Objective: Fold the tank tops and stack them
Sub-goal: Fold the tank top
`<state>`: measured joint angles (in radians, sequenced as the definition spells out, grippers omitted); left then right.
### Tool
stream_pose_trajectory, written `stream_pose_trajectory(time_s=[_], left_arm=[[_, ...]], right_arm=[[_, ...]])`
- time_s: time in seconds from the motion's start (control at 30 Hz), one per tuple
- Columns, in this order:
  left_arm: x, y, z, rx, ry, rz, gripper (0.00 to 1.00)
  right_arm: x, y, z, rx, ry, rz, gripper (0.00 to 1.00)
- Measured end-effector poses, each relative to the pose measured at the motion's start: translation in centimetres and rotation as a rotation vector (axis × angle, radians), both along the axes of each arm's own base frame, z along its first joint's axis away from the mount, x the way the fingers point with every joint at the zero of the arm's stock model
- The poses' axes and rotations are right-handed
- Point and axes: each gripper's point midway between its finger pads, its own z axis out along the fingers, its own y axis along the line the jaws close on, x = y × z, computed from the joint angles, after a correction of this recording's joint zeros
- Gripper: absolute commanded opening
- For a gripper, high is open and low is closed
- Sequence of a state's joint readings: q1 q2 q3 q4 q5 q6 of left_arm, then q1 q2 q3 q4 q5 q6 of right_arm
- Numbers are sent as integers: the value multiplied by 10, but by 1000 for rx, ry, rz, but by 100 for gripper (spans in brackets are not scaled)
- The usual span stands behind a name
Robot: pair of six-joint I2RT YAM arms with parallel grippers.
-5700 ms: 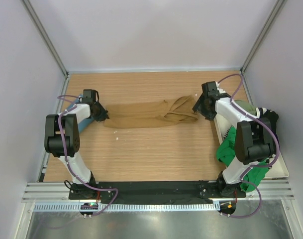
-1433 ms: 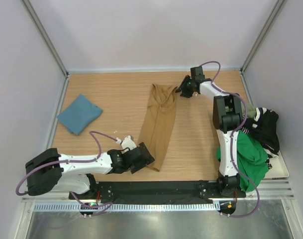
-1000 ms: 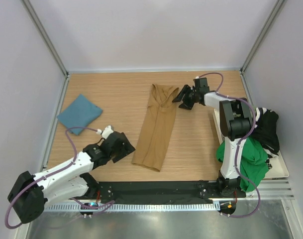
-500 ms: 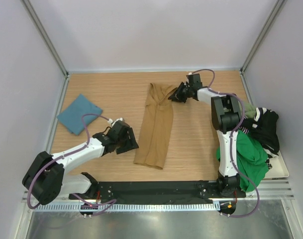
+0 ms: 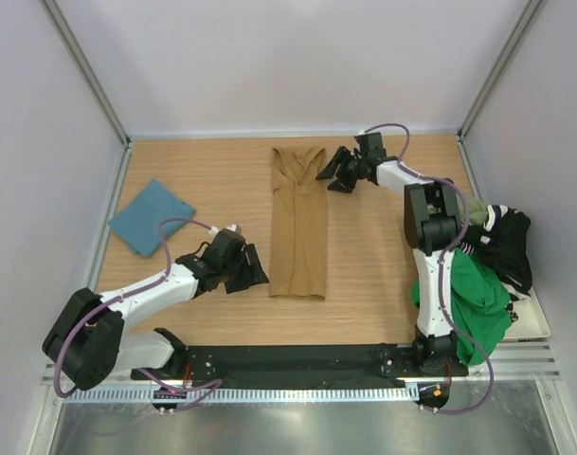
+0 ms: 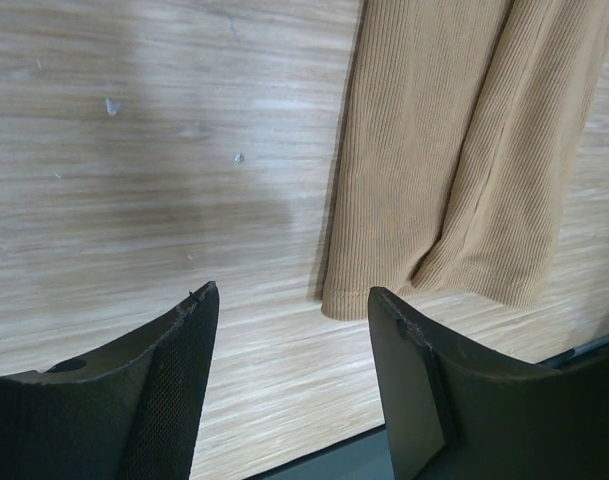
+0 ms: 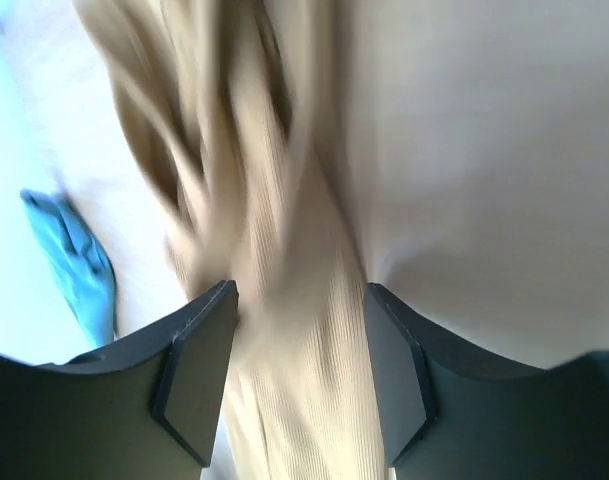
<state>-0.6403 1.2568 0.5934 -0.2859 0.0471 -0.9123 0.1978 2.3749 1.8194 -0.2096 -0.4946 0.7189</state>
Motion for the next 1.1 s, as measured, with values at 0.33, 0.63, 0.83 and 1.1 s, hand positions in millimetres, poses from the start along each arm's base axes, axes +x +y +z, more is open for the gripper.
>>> stream_pose_trajectory(time_s=[0.33, 0.63, 0.83, 1.1], left_arm=[[-9, -5, 0, -20, 2, -30, 59], [-7, -13, 6, -43, 4, -54, 60], [-2, -18, 8, -43, 5, -59, 59], [-6, -21, -7, -28, 48, -67, 57]], right_arm=[[-179, -16, 73, -90, -45, 85, 56], [-326, 6, 21, -273, 37, 250, 56], [-361, -6, -14, -383, 106, 250, 56], [-361, 1, -18, -357, 88, 226, 53]])
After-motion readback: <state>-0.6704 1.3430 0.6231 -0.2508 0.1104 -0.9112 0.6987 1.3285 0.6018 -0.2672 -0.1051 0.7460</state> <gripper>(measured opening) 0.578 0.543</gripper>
